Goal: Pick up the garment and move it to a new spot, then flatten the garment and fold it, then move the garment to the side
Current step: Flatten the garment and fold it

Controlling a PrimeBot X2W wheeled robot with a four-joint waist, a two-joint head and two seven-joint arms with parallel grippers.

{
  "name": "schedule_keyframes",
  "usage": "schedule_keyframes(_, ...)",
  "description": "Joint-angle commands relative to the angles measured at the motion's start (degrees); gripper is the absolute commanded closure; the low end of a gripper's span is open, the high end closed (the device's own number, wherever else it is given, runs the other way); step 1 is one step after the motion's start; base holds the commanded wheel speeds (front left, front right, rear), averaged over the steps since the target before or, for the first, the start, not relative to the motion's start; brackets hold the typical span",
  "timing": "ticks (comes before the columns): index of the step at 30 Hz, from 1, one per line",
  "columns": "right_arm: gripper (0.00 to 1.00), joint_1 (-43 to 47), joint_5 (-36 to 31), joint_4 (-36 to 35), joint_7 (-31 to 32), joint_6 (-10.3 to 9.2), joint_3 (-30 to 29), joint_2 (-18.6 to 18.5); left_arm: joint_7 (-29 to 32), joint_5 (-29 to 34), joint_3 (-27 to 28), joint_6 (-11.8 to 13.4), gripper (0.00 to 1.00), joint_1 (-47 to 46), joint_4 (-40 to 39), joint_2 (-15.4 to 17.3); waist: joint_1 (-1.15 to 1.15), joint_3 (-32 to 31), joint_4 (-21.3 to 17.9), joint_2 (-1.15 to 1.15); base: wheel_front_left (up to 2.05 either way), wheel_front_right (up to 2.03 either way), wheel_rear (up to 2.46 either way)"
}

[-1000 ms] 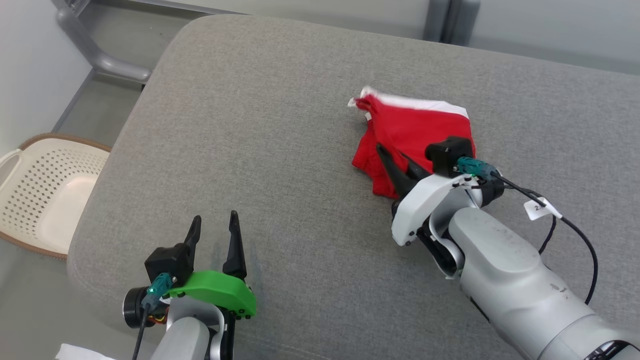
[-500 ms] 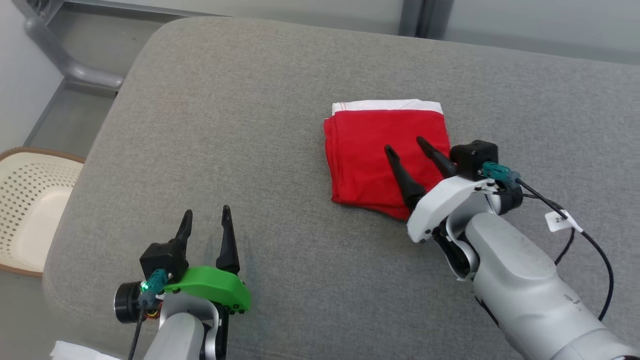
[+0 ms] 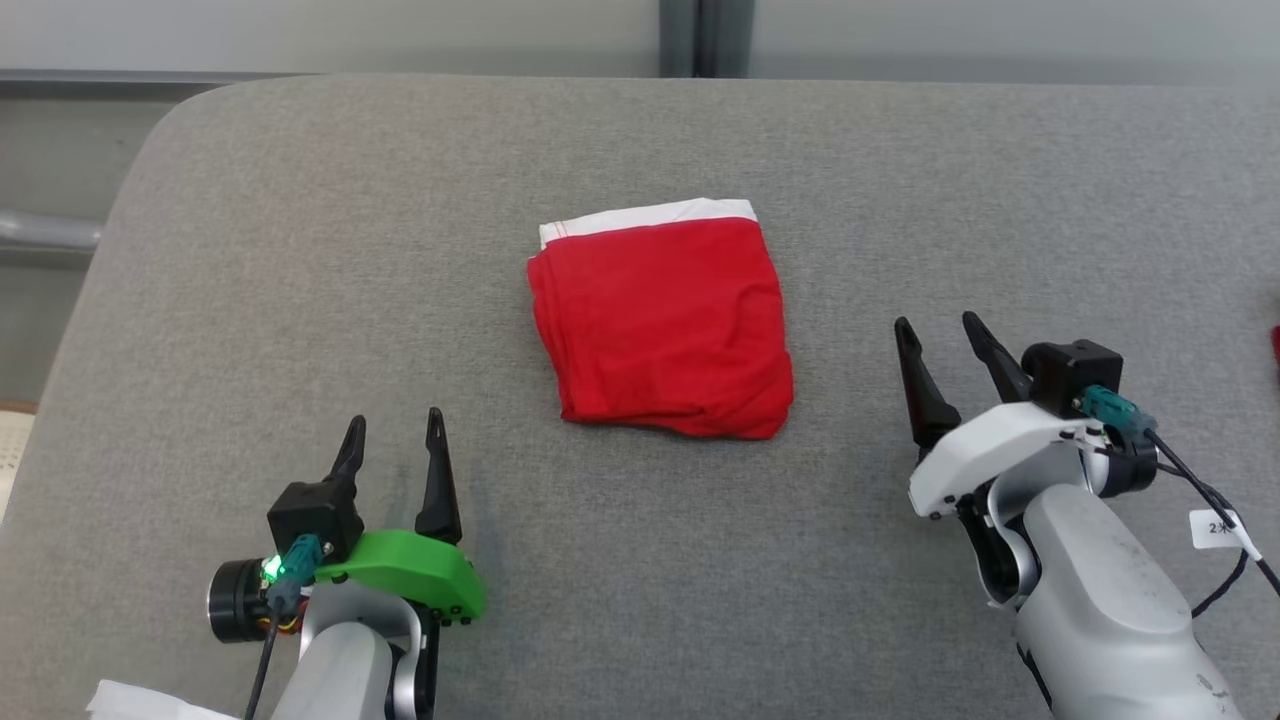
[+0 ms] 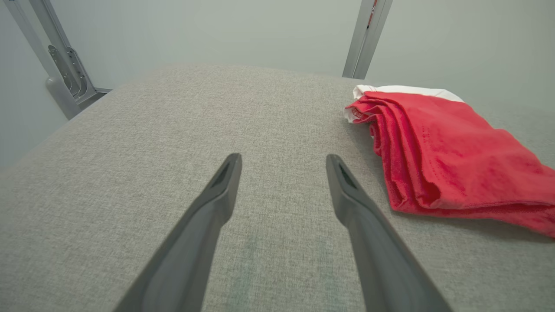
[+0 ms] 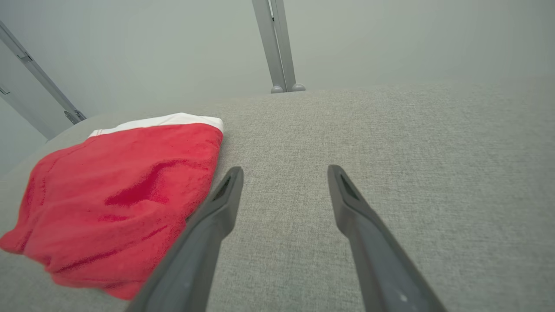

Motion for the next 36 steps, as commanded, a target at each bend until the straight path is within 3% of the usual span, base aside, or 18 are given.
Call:
schedule_keyframes(1,0.0,1.52,-0.88,-0.58,-0.13,-0.01,-0.99,0.27,0.03,0.3,0.73,-0.08,0.0,0.27,0.12,0.32,0.0,-0.68,-2.63,0.0,0.0,0.0,0.0)
schedule_keyframes(6,0.0,5.01,-3.1,-2.38,-0.14,-0.01,-5.48,1.23,0.03,2.2,1.17,-0.62,0.0,1.38,0.12,0.3,0.0,-1.64,-4.56,0.0,0.0,0.0,0.0)
schedule_keyframes(16,0.0,10.24,-5.91,-5.75,-0.14,-0.01,-9.04,2.8,0.03,4.45,2.89,-0.97,0.0,3.31,0.57,0.31,0.0,-3.94,-6.4,0.0,0.0,0.0,0.0)
schedule_keyframes(36,0.0,17.61,-4.79,-7.6,-0.14,-0.01,-8.09,3.45,0.03,5.73,5.68,-1.28,0.0,9.93,-0.18,0.32,0.0,-9.95,-6.17,0.0,0.0,0.0,0.0)
